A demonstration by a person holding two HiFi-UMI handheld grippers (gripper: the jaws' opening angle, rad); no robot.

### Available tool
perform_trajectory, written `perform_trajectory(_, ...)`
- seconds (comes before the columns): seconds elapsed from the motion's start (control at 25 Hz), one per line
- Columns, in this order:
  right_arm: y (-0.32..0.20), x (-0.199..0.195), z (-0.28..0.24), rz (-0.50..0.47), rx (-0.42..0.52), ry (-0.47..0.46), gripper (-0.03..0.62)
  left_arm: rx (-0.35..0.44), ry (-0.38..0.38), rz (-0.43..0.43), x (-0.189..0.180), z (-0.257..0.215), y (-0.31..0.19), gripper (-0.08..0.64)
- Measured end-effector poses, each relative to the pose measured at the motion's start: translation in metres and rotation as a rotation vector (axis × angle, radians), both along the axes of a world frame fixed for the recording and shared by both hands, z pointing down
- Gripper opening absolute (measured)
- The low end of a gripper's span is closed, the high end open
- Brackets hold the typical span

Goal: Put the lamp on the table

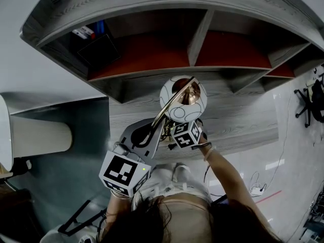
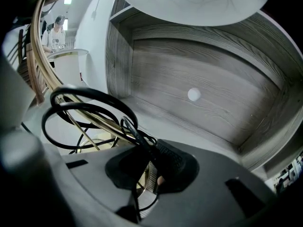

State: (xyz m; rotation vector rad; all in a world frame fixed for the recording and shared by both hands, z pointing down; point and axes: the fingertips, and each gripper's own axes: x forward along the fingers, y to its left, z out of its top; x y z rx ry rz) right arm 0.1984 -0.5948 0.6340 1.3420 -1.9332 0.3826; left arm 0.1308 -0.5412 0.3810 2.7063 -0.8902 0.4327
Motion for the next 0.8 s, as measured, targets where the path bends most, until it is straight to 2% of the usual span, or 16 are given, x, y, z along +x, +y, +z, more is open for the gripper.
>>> perform_trajectory(0.8,0.004,-0.001,0.0,-0.016,0.02,0.02,0.051,0.008,-0.015,-0.004,-0.004,0.007,0.015,0.009)
